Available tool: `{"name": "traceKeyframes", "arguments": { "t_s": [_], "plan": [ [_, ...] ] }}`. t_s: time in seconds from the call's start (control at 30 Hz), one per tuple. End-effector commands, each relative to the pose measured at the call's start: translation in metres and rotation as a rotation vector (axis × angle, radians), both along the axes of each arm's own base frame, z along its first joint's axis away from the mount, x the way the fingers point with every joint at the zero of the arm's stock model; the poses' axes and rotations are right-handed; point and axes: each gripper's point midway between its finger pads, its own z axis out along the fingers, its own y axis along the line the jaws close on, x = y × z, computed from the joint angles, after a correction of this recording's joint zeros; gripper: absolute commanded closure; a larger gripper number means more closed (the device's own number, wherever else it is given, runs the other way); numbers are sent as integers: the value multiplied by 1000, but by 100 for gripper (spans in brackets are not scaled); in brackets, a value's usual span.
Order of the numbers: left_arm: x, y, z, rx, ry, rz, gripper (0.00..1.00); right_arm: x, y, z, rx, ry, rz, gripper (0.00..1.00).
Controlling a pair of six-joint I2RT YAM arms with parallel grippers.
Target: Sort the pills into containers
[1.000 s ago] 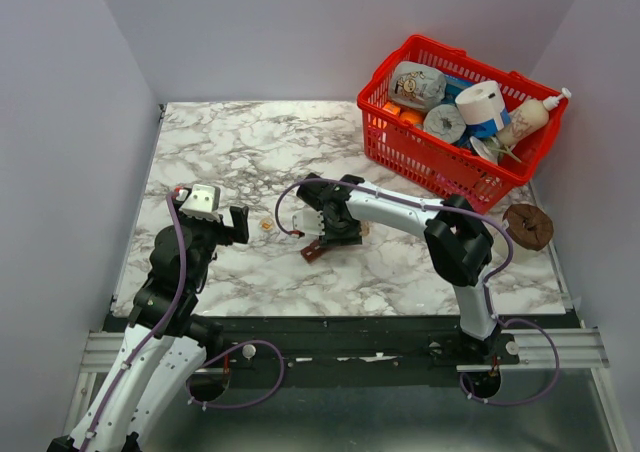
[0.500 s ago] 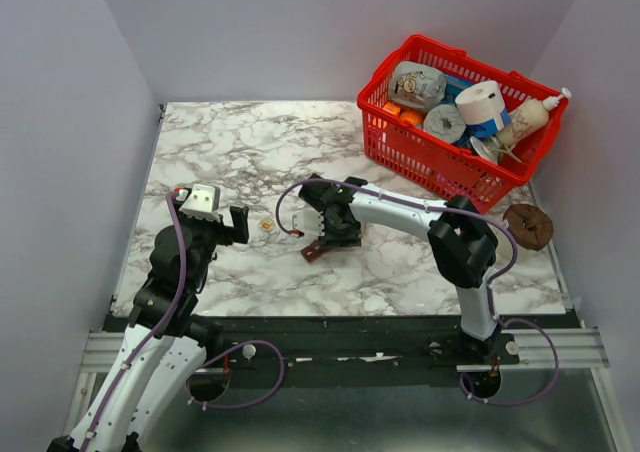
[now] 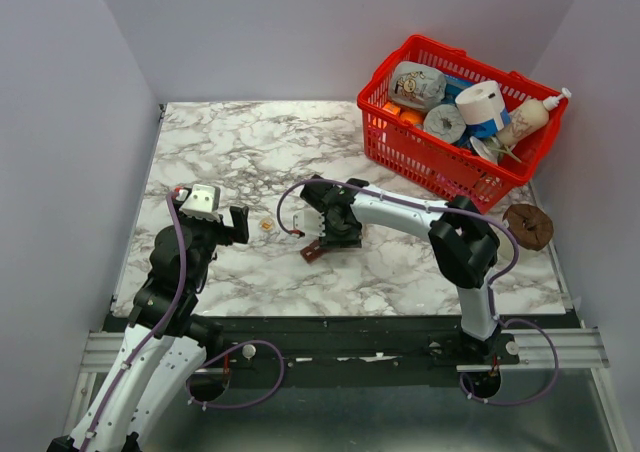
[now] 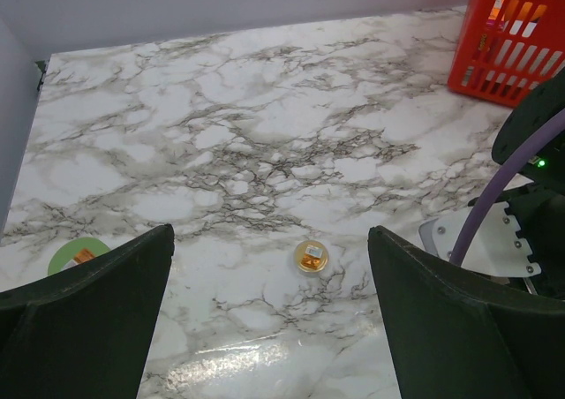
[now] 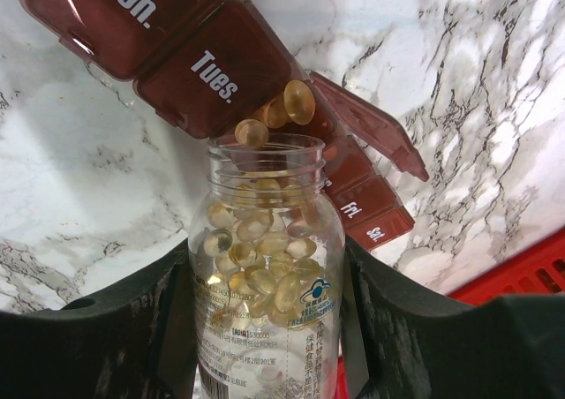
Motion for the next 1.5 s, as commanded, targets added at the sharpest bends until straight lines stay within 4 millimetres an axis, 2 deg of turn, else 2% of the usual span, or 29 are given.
{"name": "traceKeyframes", "arguments": {
  "t_s": [0.0, 1.07, 1.47],
  "plan": [
    [2, 2, -2, 12, -6, 5, 1, -1, 1, 8, 43, -5, -18, 91],
    [2, 1, -3, 14, 1, 2, 1, -6, 0, 20, 194, 39, -58, 91],
    [3, 0, -6, 17, 11, 0, 1, -12, 5, 38, 331, 73, -53, 91]
  ]
}}
